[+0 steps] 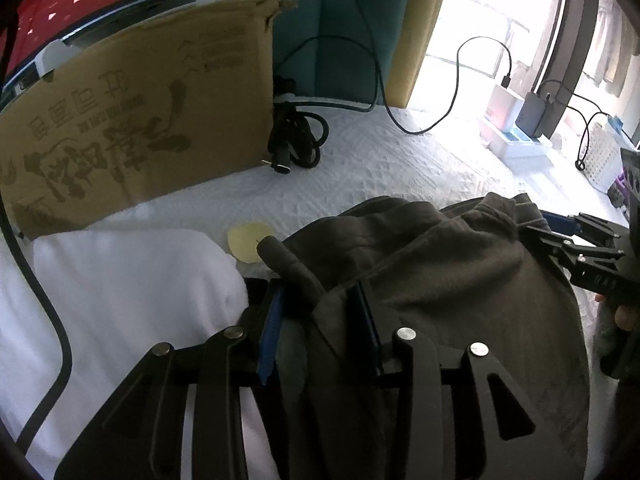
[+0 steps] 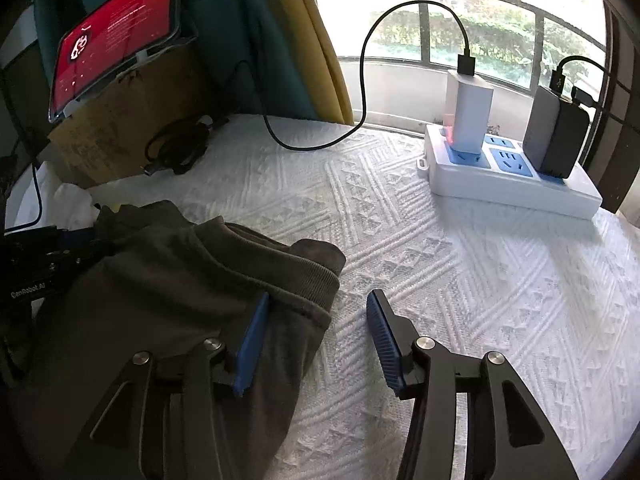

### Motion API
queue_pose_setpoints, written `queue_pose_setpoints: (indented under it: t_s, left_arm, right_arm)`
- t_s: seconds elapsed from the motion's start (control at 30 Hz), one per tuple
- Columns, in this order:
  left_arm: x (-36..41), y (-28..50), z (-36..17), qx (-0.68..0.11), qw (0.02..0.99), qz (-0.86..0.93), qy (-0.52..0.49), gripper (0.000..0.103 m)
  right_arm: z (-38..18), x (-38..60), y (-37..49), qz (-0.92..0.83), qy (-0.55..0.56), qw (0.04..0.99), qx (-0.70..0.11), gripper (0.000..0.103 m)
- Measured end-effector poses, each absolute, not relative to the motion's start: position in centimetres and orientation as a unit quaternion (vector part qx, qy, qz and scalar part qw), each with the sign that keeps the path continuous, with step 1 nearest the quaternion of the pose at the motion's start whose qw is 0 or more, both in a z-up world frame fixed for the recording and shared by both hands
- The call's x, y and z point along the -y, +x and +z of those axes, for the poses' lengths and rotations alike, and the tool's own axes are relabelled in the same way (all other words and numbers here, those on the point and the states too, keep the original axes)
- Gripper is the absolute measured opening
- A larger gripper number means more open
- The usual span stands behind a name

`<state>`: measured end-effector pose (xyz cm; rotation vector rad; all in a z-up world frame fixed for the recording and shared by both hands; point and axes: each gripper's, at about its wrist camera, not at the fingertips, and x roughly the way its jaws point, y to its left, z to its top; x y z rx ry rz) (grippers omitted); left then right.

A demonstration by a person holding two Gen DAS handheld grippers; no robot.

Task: Fold small clothes
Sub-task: 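Lower the held shirt onto the bed and open both grippers, then withdraw both open grippers up from the folded shirt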

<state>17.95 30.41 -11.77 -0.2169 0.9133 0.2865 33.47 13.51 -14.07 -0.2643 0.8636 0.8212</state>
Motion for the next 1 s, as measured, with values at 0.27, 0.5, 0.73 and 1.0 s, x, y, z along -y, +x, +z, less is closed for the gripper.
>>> queue_pose_setpoints:
  t_s: [0.27, 0.5, 0.73, 1.0]
  left_arm:
    - [-28.8, 14.7, -9.2, -0.417, 0.893, 0.129, -0.109, 0.036]
    - [-26.7, 12.3, -9.3, -0.422, 0.891, 0.109, -0.124, 0.036]
    - [-25.0, 10.0, -10.4, -0.437, 0.886, 0.104, -0.112, 0.036]
    - [-24.6, 8.8, -11.7, -0.458, 0.875, 0.135, -0.084, 0.036]
  right_arm:
    - [-12.4, -12.4, 31.8, 0.370, -0.124, 0.834, -0.389, 0.060]
    - [-11.5, -11.9, 28.8, 0.375, -0.132, 0.835, -0.380, 0.077]
    - [-12.4, -11.1, 26.0, 0.374, -0.140, 0.828, -0.393, 0.077]
    - [-13.5, -10.4, 23.5, 0.381, -0.149, 0.818, -0.405, 0.077]
